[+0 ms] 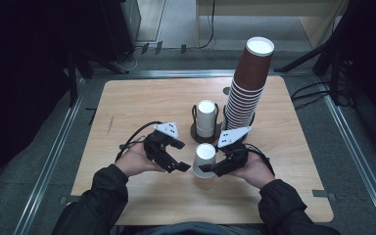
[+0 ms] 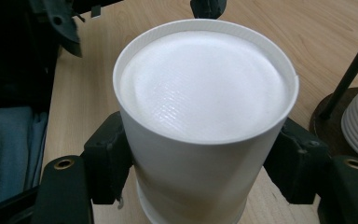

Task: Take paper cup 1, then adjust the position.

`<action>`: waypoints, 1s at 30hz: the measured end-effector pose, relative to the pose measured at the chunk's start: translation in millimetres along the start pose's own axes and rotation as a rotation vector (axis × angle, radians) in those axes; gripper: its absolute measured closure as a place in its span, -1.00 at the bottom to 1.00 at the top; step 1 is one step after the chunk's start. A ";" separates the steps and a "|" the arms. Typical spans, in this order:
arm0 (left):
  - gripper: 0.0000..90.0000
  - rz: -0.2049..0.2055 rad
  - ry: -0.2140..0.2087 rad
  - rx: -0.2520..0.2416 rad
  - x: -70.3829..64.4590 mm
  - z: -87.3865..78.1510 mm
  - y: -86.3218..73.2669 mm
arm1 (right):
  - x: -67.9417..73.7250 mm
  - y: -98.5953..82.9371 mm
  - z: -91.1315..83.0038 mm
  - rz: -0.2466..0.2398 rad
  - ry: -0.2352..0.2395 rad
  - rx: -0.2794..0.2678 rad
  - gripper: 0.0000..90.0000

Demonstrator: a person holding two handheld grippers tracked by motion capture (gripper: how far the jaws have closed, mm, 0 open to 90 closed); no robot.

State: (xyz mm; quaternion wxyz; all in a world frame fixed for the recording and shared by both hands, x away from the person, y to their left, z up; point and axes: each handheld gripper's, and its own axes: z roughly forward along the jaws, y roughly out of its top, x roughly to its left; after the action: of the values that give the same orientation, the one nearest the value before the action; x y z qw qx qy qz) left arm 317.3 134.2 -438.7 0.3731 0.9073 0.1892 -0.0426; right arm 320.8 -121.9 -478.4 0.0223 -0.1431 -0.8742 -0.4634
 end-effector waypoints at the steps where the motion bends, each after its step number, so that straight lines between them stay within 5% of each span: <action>1: -0.71 -0.006 0.011 0.000 1.1 0.1 -1.8 | -0.1 -0.3 -0.3 -0.003 -0.001 -0.004 -0.32; 5: -0.70 -0.006 0.050 0.012 2.8 0.3 -8.9 | -1.4 -0.3 -2.2 -0.003 0.000 -0.029 -0.31; 12: -0.72 -0.050 0.053 0.045 7.5 9.0 -16.1 | -4.9 -1.2 -3.6 0.011 0.020 -0.086 -0.32; 22: -0.74 -0.046 0.016 0.012 5.5 17.6 -14.9 | -9.1 -1.4 -6.3 0.062 0.077 -0.241 -0.32; 30: -0.80 -0.043 0.005 0.011 2.7 28.9 -10.1 | -7.7 0.3 -3.8 0.058 0.102 -0.275 -0.32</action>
State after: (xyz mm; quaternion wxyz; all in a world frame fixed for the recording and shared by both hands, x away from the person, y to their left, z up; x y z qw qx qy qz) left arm 317.9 121.6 -466.7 0.3666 0.9052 0.2093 -0.0496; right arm 327.9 -126.6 -477.3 0.0602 -0.1463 -0.7957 -0.5847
